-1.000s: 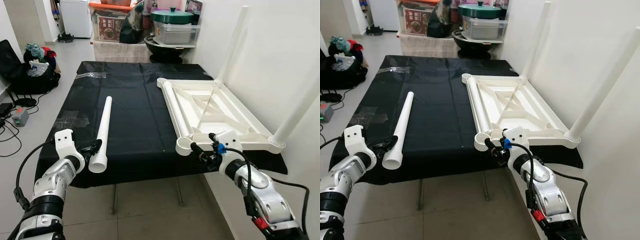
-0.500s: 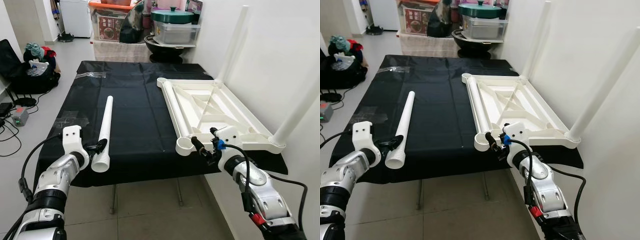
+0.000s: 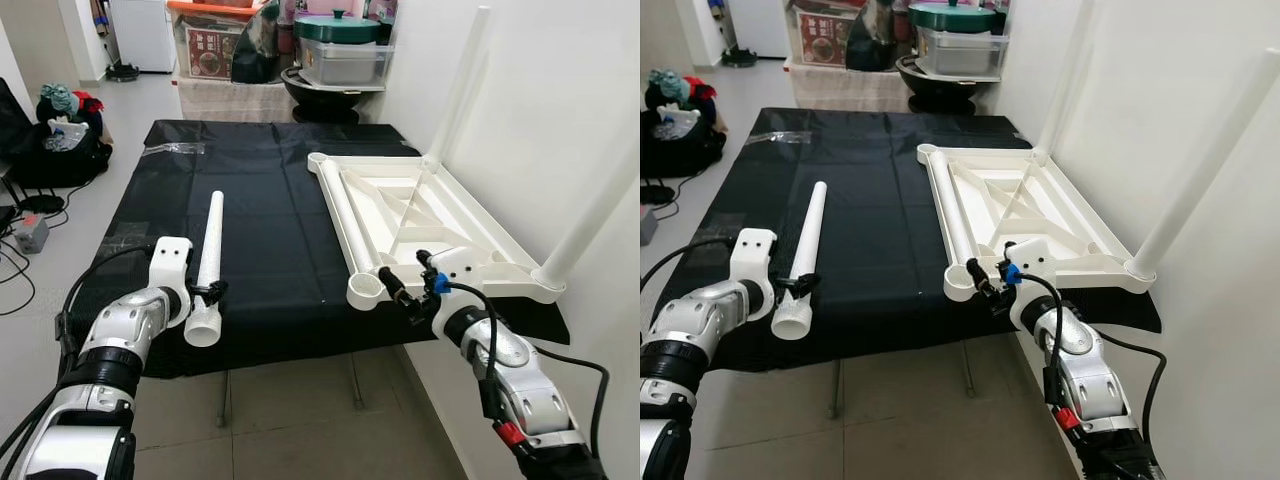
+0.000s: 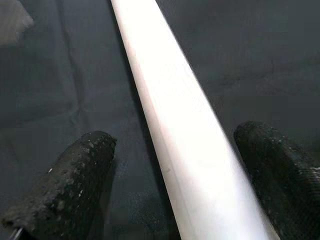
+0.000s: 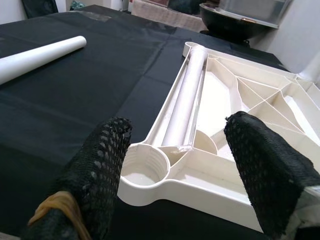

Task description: Building children table

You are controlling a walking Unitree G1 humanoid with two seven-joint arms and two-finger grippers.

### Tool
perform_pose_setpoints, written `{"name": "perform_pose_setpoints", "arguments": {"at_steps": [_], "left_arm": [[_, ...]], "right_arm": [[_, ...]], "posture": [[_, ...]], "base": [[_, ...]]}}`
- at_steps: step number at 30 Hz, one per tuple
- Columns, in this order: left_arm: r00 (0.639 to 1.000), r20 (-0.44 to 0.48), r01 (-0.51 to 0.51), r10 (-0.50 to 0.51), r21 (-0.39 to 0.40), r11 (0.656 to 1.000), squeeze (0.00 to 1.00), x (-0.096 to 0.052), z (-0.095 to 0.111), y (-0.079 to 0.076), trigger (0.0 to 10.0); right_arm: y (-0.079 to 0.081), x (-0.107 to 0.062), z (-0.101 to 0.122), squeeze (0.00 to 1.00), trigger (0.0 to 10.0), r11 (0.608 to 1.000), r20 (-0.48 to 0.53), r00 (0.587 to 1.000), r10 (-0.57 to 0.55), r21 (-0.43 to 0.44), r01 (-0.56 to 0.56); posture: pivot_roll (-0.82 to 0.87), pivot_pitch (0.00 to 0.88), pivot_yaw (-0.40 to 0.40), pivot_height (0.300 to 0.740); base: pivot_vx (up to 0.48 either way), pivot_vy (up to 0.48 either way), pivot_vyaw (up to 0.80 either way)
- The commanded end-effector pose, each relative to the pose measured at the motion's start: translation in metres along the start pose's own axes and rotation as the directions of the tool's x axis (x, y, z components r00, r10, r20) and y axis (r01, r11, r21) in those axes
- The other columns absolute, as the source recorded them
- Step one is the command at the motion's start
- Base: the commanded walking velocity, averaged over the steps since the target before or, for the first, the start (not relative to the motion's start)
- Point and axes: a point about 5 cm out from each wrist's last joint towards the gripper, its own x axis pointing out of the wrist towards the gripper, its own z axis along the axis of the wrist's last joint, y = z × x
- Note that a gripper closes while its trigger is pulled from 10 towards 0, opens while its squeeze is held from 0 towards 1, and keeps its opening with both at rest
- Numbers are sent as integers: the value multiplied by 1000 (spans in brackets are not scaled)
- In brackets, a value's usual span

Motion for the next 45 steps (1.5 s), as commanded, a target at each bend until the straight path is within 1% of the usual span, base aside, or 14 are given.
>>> {"name": "perform_pose_setpoints", "arguments": {"at_steps": [1, 9, 10, 12, 13, 18, 29, 32, 34, 36, 37, 42, 44, 45], "left_arm": [[997, -72, -5, 6, 14, 1000, 0, 1, -6, 2, 10000], [985, -171, 16, -21, -32, 999, 0, 3, -14, 1, 10000], [980, -194, 32, -43, -59, 998, 0, 3, -16, 0, 4667], [980, -194, 32, -43, -59, 998, 0, 3, -16, 0, 4667], [976, -210, 42, -59, -81, 996, 0, 3, -18, 0, 0], [970, -233, 13, -62, -204, 979, 0, 2, -22, 5, 0], [975, -217, -24, -39, -283, 959, 0, 2, -21, 11, 0], [992, -127, -15, -25, -309, 951, 0, 2, -10, 12, 0], [996, 84, 50, -30, -252, 966, 0, 0, 14, 8, 824], [988, 151, 77, -43, -226, 971, 0, -2, 21, 5, 824], [972, 229, 95, -58, -157, 983, 0, -5, 28, 2, 9020], [955, 283, 110, -87, -68, 992, 0, -9, 30, -3, 10000], [946, 304, 124, -114, -16, 992, 0, -11, 30, -6, 10000], [928, 335, 148, -164, 72, 986, 0, -15, 31, -11, 10000]], "right_arm": [[-4, 1, -2, 0, 10000, 1000, -10, 1000, -6, 22, 6], [-2, 1, -4, 0, 10000, 1000, -18, 1000, 1, 24, -1], [-1, 1, -4, 0, 10000, 1000, -20, 1000, 3, 25, -3], [-1, 1, -4, 0, 10000, 1000, -20, 1000, 3, 25, -3], [-1, 1, -5, 0, 10000, 1000, -21, 1000, 5, 26, -5], [-2, 0, -4, 0, 10000, 1000, -16, 1000, -3, 30, 4], [-1, 2, -4, 0, 10000, 1000, -7, 1000, -5, 29, 5], [-1, 3, 1, 0, 10000, 999, 28, 999, -20, 50, 18], [-1, 5, 12, 0, 10000, 993, 98, 994, -45, 111, 34], [-1, 6, 15, 0, 10000, 990, 121, 991, -52, 138, 35], [0, 6, 18, 0, 10000, 982, 136, 989, -53, 186, 27], [3, 7, 22, 0, 10000, 961, 143, 989, -36, 278, -5], [4, 8, 25, 0, 10000, 933, 153, 988, -22, 358, -35], [5, 8, 30, 0, 10000, 872, 178, 984, 13, 479, -98]], "posture": [[62, 0, -97, 740], [66, 0, -92, 740], [67, 0, -92, 740], [67, 0, -92, 740], [66, 0, -89, 740], [69, 0, -90, 740], [72, 0, -98, 740], [71, 0, -97, 740], [70, 0, -96, 740], [71, 0, -97, 740], [72, 0, -97, 740], [73, 0, -96, 740], [73, 0, -96, 740], [74, 0, -96, 740]], "base": [[0, 0, 0], [0, 0, 0], [0, 0, 0], [0, 0, 0], [0, 0, 0], [0, 0, 0], [0, 0, 0], [0, 0, 0], [0, 0, 0], [0, 0, 0], [0, 0, 0], [0, 0, 0], [0, 0, 0], [0, 0, 0]]}}
